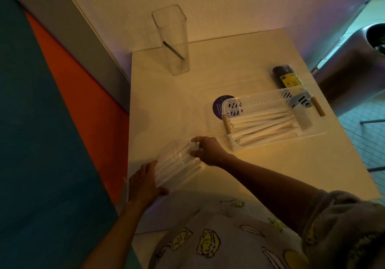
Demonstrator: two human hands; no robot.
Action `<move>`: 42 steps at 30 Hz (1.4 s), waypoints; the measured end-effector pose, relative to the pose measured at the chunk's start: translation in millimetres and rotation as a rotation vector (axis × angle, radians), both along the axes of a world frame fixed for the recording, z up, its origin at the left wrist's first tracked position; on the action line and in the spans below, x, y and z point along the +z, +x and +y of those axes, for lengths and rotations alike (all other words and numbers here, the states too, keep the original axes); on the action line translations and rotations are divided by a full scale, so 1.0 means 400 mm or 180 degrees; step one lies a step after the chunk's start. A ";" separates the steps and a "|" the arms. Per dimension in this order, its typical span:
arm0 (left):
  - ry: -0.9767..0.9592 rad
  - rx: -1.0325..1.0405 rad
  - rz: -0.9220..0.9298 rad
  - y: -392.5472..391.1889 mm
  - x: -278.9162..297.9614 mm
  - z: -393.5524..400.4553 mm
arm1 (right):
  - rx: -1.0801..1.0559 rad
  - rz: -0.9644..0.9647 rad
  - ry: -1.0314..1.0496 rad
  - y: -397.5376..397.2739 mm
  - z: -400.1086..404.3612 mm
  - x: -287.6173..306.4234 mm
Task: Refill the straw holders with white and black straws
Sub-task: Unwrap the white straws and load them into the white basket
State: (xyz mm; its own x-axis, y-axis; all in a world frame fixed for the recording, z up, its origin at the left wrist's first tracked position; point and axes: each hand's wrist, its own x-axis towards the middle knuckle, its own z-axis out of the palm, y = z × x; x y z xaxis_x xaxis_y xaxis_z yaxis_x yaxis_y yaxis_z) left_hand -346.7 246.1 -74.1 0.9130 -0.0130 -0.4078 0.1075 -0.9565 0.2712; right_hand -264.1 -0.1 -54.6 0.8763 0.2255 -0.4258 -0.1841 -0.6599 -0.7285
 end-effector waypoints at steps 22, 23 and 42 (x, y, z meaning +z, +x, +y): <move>-0.0007 -0.0019 -0.0028 -0.001 0.003 -0.001 | -0.0869 0.0802 0.1100 0.032 -0.024 0.051; -0.0016 -0.0024 -0.0024 0.000 0.003 0.000 | -0.0904 0.0933 0.1186 0.029 -0.017 0.049; 0.0041 -0.0031 0.0018 -0.001 -0.005 -0.001 | -0.2151 0.1665 0.1915 0.037 -0.005 0.084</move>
